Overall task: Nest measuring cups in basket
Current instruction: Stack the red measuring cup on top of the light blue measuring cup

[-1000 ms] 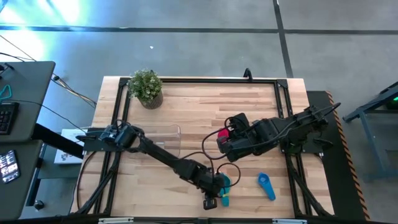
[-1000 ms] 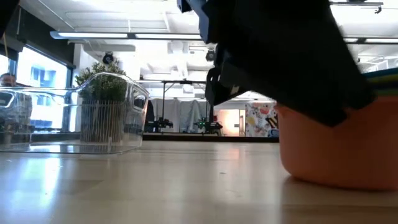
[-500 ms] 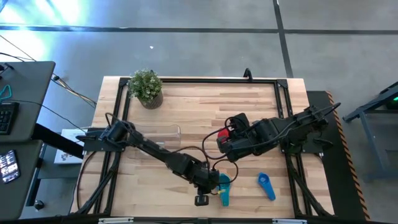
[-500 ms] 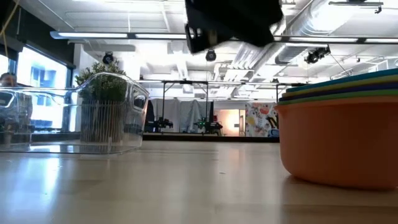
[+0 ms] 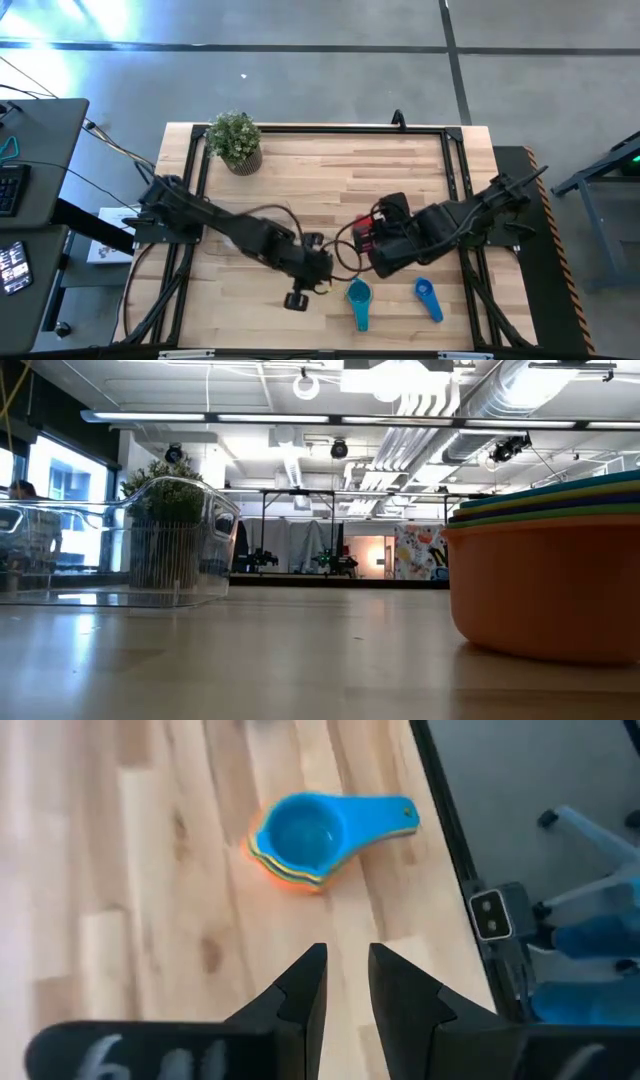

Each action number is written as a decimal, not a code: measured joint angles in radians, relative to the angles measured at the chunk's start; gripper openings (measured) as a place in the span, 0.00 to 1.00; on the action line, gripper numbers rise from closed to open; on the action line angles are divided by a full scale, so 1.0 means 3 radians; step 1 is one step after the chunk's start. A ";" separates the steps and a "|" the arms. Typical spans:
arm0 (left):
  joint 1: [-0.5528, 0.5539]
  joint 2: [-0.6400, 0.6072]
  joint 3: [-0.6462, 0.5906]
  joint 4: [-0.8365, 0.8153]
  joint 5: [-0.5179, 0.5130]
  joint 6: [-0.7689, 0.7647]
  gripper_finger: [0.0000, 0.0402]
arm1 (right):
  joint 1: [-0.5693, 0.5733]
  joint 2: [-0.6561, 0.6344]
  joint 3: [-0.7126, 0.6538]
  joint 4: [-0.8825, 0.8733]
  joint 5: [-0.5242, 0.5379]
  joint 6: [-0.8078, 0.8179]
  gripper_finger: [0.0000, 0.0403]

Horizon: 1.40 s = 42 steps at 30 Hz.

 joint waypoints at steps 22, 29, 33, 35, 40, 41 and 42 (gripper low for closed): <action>0.0280 -0.1495 0.0003 -0.1007 -0.0491 0.0424 0.17 | 0.0522 0.0518 0.0000 -0.0004 -0.0388 0.1508 0.00; 0.0345 -0.1768 0.0003 -0.1072 -0.0542 0.0424 0.17 | 0.0577 0.0766 0.0000 -0.0005 -0.0622 0.1695 0.00; 0.0368 -0.1843 0.0002 -0.1084 -0.0542 0.0423 0.17 | 0.0589 0.0905 0.0000 -0.0002 -0.0774 0.1786 0.00; 0.0376 -0.1865 0.0001 -0.1099 -0.0541 0.0422 0.17 | 0.0588 0.0963 0.0000 0.0020 -0.0866 0.1792 0.00; 0.0375 -0.1871 0.0000 -0.1160 -0.0541 0.0415 0.17 | 0.0580 0.1098 0.0000 0.0143 -0.0907 0.1814 0.00; 0.0375 -0.1869 0.0000 -0.1164 -0.0541 0.0414 0.17 | 0.0579 0.1122 0.0000 0.0177 -0.0931 0.1814 0.00; 0.0375 -0.1869 0.0000 -0.1163 -0.0541 0.0414 0.17 | 0.0579 0.1155 0.0000 0.0215 -0.0964 0.1815 0.00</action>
